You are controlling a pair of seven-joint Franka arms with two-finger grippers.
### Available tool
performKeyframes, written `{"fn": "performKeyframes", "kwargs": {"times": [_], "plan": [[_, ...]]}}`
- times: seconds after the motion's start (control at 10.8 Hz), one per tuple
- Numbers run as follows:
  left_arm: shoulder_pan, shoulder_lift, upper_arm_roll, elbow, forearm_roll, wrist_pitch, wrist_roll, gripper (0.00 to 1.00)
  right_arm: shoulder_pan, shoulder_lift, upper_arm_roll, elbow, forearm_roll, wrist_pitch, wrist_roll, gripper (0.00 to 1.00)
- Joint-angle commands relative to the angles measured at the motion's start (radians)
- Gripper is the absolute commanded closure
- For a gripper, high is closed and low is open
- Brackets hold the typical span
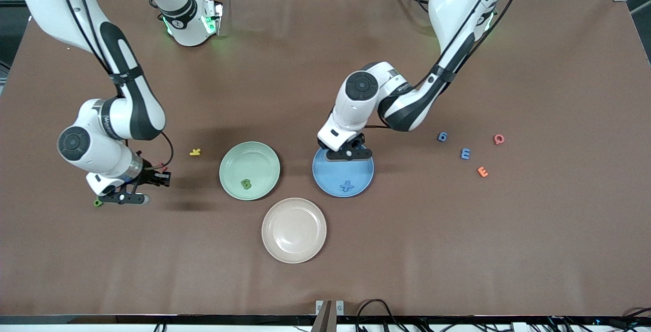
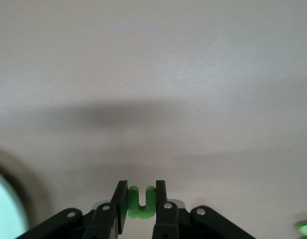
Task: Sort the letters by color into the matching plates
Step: 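Release the c with the left gripper while the right gripper carries the u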
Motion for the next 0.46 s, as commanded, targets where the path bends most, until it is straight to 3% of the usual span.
{"fn": "performKeyframes", "kwargs": {"times": [0.0, 0.37], "plan": [[0.003, 0.004, 0.012, 0.014, -0.002, -0.037, 0.019, 0.00, 0.090, -0.016, 0.002, -0.005, 0.004, -0.021, 0.165, 0.82], [0.100, -0.018, 0.019, -0.017, 0.039, -0.139, 0.088, 0.00, 0.151, -0.012, 0.066, -0.003, 0.004, -0.021, 0.313, 0.82]]}}
